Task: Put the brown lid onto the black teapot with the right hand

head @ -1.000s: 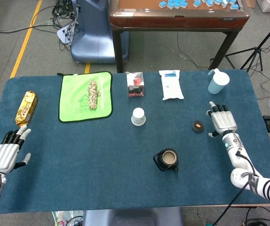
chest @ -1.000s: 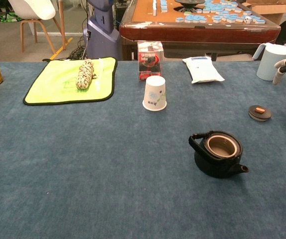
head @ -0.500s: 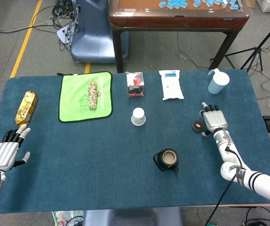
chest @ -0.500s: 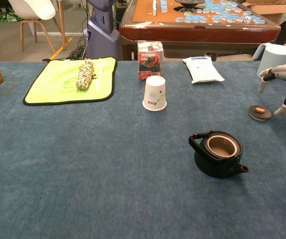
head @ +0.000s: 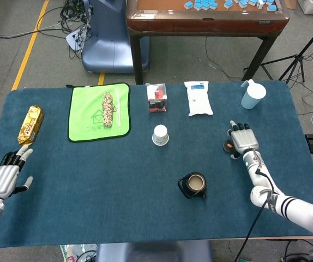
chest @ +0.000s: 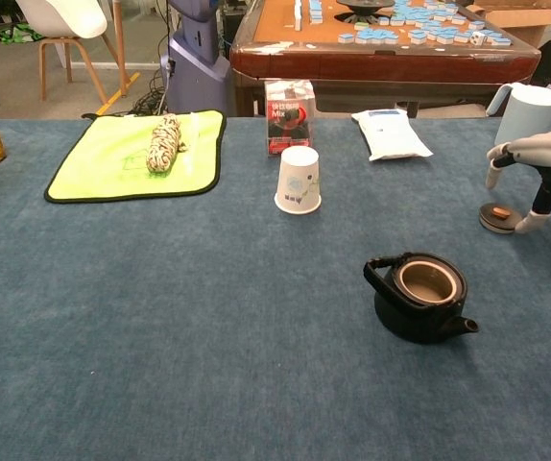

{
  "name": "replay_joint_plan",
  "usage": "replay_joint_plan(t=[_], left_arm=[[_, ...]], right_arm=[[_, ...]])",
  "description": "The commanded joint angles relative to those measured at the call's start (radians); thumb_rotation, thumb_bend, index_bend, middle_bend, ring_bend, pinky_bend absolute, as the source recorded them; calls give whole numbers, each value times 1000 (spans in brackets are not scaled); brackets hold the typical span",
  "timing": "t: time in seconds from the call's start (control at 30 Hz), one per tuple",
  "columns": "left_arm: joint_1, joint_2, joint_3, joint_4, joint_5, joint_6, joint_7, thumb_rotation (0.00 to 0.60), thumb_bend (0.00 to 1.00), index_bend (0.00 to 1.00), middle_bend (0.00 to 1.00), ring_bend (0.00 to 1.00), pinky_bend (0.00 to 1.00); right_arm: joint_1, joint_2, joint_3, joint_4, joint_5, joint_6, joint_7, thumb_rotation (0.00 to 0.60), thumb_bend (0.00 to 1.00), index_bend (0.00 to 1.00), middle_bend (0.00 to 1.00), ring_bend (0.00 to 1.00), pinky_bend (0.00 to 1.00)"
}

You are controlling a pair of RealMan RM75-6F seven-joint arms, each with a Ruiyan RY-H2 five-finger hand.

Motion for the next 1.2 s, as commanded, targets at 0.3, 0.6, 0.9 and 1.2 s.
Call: replay_joint_plan(t=[0.3, 0.6, 0.9, 1.2], left_arm=[[3, -2, 3, 2, 0, 7, 3, 600, 385, 0, 0, 0, 0], [4, -4, 5, 6, -1, 7, 1, 600, 385, 0, 0, 0, 0], [2, -8, 5, 14, -4, 2, -1, 600, 385, 0, 0, 0, 0], [2, -17, 4, 28, -11, 1, 8, 600, 385, 0, 0, 0, 0]], right_arm=[[0, -26, -10, 52, -13, -26, 39, 600, 165, 261, 0, 0, 0], [4, -48, -11, 99, -31, -52, 70, 600, 165, 261, 0, 0, 0], [10, -66, -14, 132, -39, -70, 84, 600, 165, 262, 0, 0, 0], [11, -81, -13, 162, -43, -87, 101, 600, 165, 292, 0, 0, 0]])
